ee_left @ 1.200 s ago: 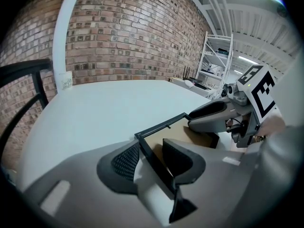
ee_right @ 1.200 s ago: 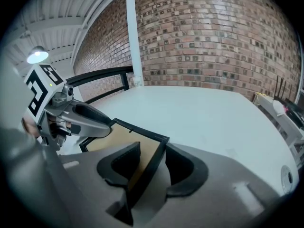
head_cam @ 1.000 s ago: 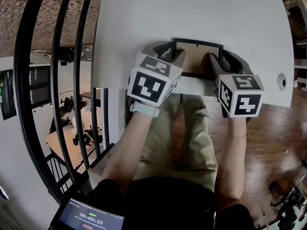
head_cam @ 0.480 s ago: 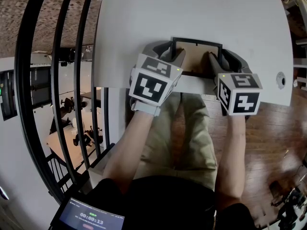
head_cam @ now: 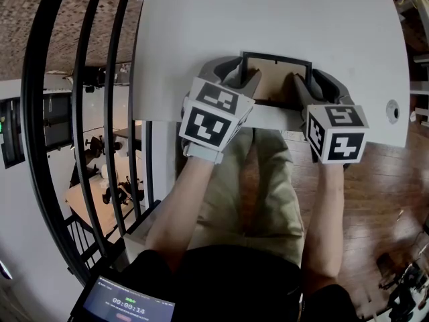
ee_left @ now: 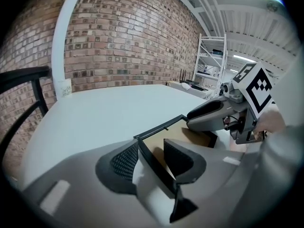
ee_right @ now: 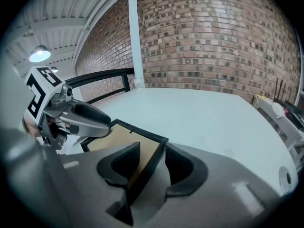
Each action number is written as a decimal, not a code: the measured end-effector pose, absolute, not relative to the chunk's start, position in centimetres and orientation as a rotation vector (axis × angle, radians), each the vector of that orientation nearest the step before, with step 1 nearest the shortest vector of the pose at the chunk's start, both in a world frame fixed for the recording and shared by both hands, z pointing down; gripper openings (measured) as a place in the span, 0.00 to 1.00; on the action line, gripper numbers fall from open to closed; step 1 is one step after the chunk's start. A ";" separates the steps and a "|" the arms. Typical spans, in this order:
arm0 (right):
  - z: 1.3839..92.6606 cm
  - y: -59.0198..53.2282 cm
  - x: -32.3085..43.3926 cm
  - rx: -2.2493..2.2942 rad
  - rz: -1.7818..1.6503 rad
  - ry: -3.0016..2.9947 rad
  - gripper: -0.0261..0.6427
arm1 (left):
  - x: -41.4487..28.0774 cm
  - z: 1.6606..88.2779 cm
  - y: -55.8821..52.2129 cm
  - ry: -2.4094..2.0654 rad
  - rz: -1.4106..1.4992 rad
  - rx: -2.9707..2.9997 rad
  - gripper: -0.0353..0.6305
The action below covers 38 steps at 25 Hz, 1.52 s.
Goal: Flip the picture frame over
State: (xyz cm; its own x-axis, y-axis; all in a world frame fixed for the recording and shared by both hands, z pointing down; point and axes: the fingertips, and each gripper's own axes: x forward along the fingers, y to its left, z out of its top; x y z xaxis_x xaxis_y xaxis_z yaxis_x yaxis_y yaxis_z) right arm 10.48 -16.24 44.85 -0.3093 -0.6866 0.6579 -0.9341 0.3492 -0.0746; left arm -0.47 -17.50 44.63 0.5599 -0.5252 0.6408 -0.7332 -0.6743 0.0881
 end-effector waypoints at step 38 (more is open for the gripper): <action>31.0 -6.6 7.0 1.419 0.394 -2.237 0.26 | -0.2 29.9 -7.6 -1.083 0.553 2.686 0.28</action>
